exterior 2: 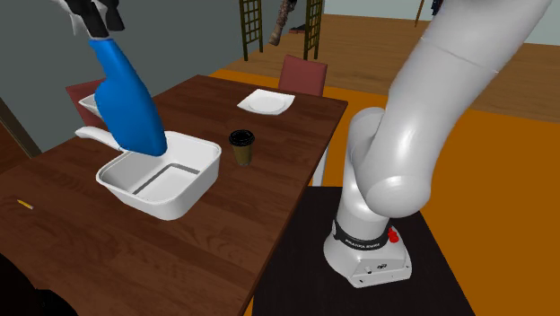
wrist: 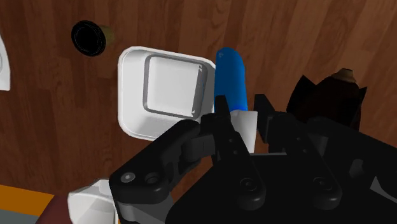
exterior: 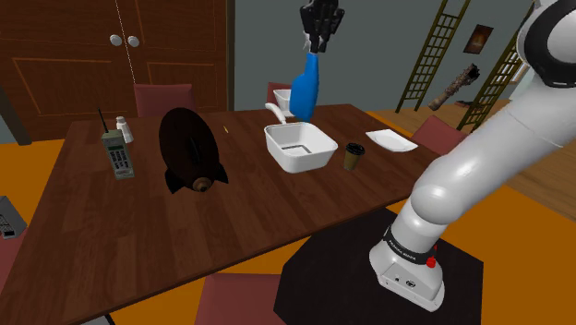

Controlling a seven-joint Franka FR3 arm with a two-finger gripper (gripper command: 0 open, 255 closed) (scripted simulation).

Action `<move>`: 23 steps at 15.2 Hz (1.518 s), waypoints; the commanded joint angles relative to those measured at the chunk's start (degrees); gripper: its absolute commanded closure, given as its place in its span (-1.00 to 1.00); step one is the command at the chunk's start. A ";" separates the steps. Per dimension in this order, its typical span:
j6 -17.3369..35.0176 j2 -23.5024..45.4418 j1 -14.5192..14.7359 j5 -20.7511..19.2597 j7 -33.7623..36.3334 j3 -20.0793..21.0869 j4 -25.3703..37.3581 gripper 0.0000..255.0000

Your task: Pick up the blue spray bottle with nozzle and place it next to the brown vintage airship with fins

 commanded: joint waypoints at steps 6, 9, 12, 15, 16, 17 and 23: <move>0.93 13.86 1.90 -1.11 6.20 4.16 12.57 1.00; 0.07 20.95 3.30 -2.47 8.86 5.75 20.23 1.00; -1.98 29.14 5.42 -4.46 11.33 6.98 30.12 1.00; -0.11 29.03 5.50 -4.37 11.58 6.94 28.14 1.00; 0.97 28.43 5.35 -4.20 11.56 6.90 26.47 1.00; 2.03 27.87 5.21 -4.04 11.54 6.87 24.87 1.00; 7.88 25.23 4.63 -3.33 11.45 6.68 16.46 1.00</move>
